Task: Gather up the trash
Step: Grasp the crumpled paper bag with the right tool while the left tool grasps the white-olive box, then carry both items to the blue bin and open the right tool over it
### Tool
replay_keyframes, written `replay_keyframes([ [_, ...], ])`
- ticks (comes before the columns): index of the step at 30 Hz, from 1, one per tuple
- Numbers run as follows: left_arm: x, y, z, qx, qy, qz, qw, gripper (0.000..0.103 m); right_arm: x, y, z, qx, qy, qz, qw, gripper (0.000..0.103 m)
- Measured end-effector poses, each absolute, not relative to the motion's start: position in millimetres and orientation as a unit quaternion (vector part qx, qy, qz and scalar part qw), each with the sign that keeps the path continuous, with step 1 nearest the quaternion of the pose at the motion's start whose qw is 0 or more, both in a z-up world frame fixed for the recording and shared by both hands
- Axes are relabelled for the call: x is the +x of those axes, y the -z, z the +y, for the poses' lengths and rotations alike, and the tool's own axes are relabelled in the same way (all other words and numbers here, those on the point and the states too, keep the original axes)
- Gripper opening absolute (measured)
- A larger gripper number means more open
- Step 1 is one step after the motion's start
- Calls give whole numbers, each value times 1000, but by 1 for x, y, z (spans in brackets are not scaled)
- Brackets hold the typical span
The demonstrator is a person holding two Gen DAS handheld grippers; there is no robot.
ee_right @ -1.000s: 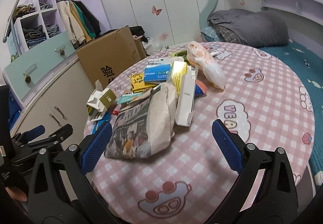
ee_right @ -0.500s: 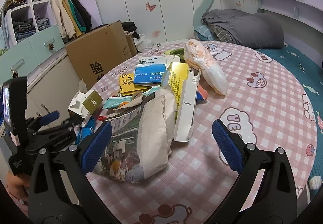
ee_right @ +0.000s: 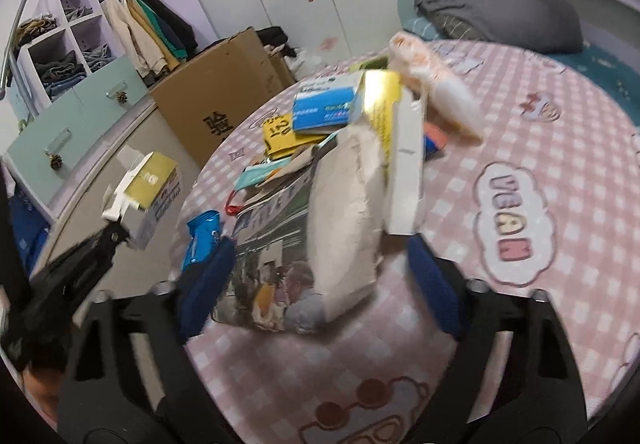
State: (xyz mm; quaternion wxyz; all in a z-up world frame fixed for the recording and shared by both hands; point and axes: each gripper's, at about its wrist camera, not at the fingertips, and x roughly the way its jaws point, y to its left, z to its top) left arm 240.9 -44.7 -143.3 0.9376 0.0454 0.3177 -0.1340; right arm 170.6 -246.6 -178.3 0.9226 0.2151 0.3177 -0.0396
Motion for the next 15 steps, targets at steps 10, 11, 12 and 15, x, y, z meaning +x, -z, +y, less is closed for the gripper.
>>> replay_keyframes([
  [10,210,128,-43,43,142,314,938,1,150,154,-237,192,19,296,935,26],
  [11,207,124,-44,39,146,312,938,1,146,151,-236,190,17,293,937,25],
  [12,205,123,-43,37,148,311,938,1,143,148,-234,188,12,288,939,25],
  [15,199,118,-44,24,156,310,937,1,134,137,-232,179,5,278,944,24],
])
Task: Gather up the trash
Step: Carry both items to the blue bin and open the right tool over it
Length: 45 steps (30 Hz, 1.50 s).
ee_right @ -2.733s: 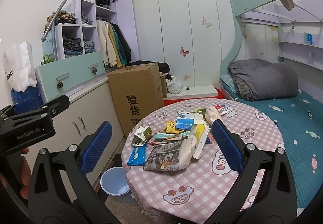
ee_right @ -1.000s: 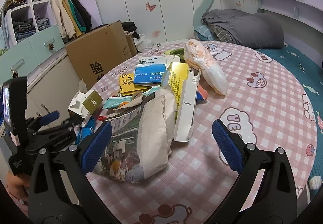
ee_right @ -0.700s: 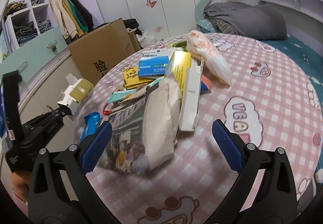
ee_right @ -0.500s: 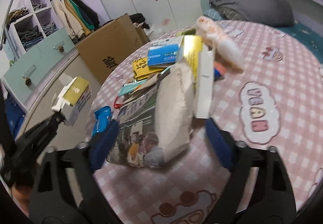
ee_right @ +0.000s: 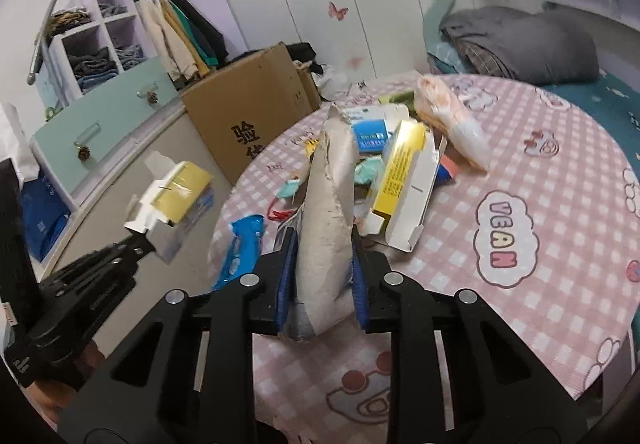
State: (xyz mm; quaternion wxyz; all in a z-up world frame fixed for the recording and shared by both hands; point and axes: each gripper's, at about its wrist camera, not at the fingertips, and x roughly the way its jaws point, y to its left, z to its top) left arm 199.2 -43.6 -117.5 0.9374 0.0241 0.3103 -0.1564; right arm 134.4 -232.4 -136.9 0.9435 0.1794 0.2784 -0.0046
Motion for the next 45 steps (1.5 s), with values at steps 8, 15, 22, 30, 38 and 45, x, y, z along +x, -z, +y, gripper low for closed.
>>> replay_keyframes([
  [8,190,103,-31,7,152,291,944,1,130,100,-205,120,-22,236,964,23],
  [15,206,92,25,-43,88,279,955,2,165,74,-163,96,-81,211,969,23],
  [22,256,126,111,-69,-30,323,943,2,240,103,-72,63,-170,263,948,24],
  [30,310,184,191,-80,-121,377,915,2,319,172,12,50,-212,330,918,44],
  [38,333,226,211,-77,-140,412,897,2,354,228,40,28,-190,382,904,70],
  [45,334,242,210,-82,-137,428,890,2,349,227,38,19,-181,378,908,70],
])
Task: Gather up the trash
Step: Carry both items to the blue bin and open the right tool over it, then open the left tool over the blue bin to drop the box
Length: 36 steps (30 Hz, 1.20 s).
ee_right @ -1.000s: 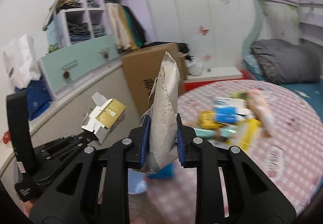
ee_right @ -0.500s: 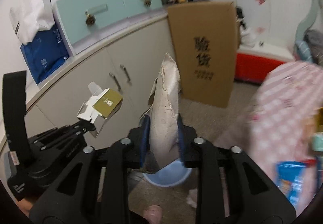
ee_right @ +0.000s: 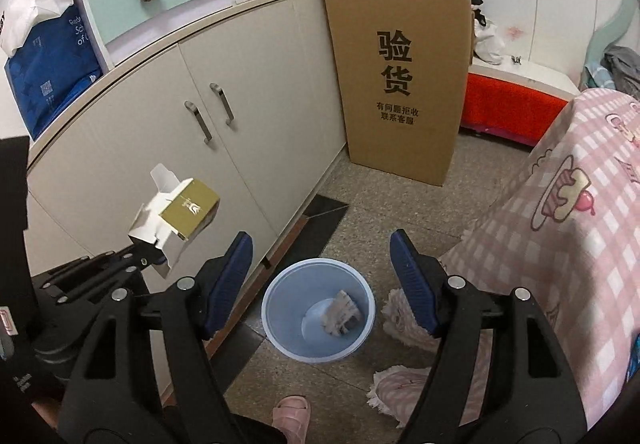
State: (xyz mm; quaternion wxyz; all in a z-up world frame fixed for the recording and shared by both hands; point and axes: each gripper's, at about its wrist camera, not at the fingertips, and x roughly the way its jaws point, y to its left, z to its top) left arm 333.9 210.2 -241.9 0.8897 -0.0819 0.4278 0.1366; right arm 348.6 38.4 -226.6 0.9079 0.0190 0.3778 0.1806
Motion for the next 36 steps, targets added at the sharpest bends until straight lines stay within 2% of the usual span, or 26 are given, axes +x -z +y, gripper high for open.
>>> replay_keyframes([
  [12,345,236,197,-83,-124,424,893,2,341,209,24,25,-157,335,929,75],
  [14,349,233,194,-86,-124,421,894,5,341,205,19,33,-150,328,932,77],
  [15,352,233,192,-90,-126,425,892,19,341,204,17,35,-146,326,933,77],
  [16,355,233,192,-93,-129,430,888,58,341,203,15,37,-142,323,935,77],
  [17,355,233,193,-97,-138,430,887,75,341,202,12,42,-139,323,935,77],
  [18,353,232,193,-98,-143,424,889,82,341,201,9,48,-139,324,934,77],
  [29,313,193,184,-107,-141,397,900,82,313,175,-15,80,-141,320,934,77],
  [36,274,154,143,-114,-88,375,916,82,269,139,-52,103,-131,293,941,78],
])
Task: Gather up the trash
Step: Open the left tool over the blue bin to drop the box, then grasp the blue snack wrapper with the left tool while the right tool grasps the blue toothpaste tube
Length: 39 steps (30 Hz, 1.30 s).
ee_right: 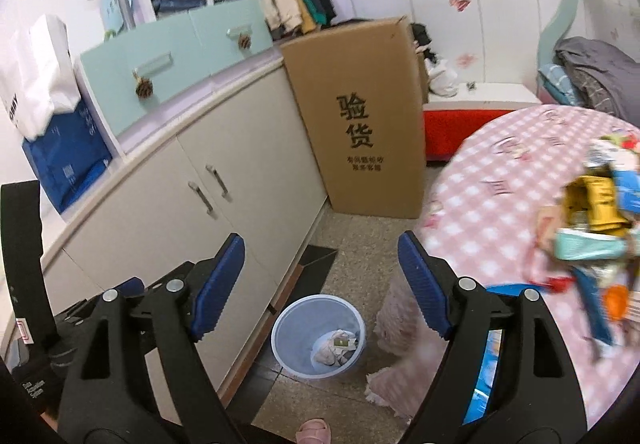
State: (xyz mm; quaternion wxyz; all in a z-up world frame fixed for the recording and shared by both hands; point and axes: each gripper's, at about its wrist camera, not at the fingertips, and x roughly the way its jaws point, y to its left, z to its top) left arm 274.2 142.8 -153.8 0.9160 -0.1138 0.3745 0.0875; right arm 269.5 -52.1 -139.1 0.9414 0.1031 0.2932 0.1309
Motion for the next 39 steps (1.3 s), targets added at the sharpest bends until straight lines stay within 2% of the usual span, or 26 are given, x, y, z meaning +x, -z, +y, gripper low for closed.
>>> replay_keyframes([
  [7,241,130,69,-76,-16,370,926,84,218,117,-120,114,-82,268,953,79],
  [15,225,134,-19,-26,56,393,917,84,177,118,-204,119,-1,260,958,79],
  [30,251,179,-81,22,84,454,887,84,170,140,-249,124,28,276,953,79],
  [34,260,188,-81,26,71,463,883,60,173,143,-249,119,24,281,952,79],
  [39,258,186,-69,13,74,447,891,47,180,147,-239,104,9,293,950,79],
])
